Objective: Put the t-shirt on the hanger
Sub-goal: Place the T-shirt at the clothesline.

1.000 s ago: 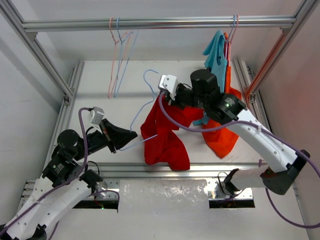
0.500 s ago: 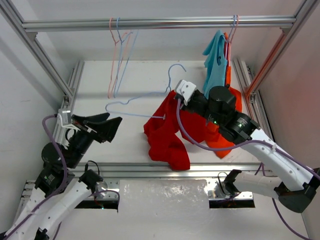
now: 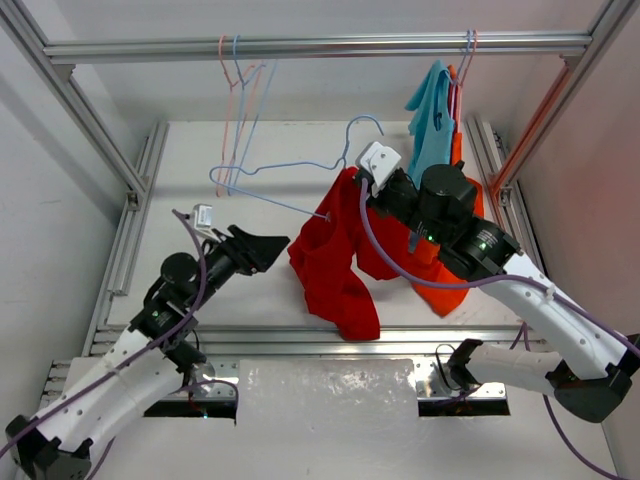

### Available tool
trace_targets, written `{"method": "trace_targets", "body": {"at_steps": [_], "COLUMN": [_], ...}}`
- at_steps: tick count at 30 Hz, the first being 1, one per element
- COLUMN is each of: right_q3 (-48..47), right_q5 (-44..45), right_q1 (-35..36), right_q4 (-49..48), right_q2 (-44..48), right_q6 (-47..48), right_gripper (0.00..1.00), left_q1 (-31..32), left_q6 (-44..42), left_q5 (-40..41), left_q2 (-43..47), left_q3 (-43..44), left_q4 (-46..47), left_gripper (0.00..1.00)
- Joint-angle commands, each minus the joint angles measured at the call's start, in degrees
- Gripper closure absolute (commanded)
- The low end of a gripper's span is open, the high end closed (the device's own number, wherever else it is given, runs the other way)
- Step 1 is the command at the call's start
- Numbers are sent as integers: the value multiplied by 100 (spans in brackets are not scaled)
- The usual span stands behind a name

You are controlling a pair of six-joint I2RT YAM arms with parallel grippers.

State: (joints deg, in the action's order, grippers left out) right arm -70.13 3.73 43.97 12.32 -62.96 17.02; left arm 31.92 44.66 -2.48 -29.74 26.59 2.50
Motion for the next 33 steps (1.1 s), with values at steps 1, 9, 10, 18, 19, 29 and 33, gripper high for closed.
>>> {"method": "trace_targets", "body": {"at_steps": [1,9,10,18,19,29,33], "right_q3": [-317,-449,-458,-256,-238,279,570], "right_q5": [-205,-442,-530,-1137,-1137,-199,-355], "right_q1": [-2,-2,-2,-2,7,-2,-2], "right_q4": [-379,-432,-432,-713,-748,-441,-169], "right_q2": [56,-32,-41,-67,-59,442,986], "right_q6": [-321,-620,-673,-1200,-1261,-472,-199], "right_gripper": [100,100,100,100,100,100,100], "left_q1": [-2,191,200,271,271,262,253], "left_q6": [113,7,16,-45,-63,-405,-975], "left_q5": [-322,-455,-533,-535,-482,1906,3014], "left_q2": [-434,-1174,-1218,-1702,-1728,-1115,-920], "left_q3": [153,-83,-136,-163,-145,1125,2243], "left_q4": [1006,1427,1524,2140,2123,-1111,-2349], "left_gripper": [13,34,34,79,88,100,100]}}
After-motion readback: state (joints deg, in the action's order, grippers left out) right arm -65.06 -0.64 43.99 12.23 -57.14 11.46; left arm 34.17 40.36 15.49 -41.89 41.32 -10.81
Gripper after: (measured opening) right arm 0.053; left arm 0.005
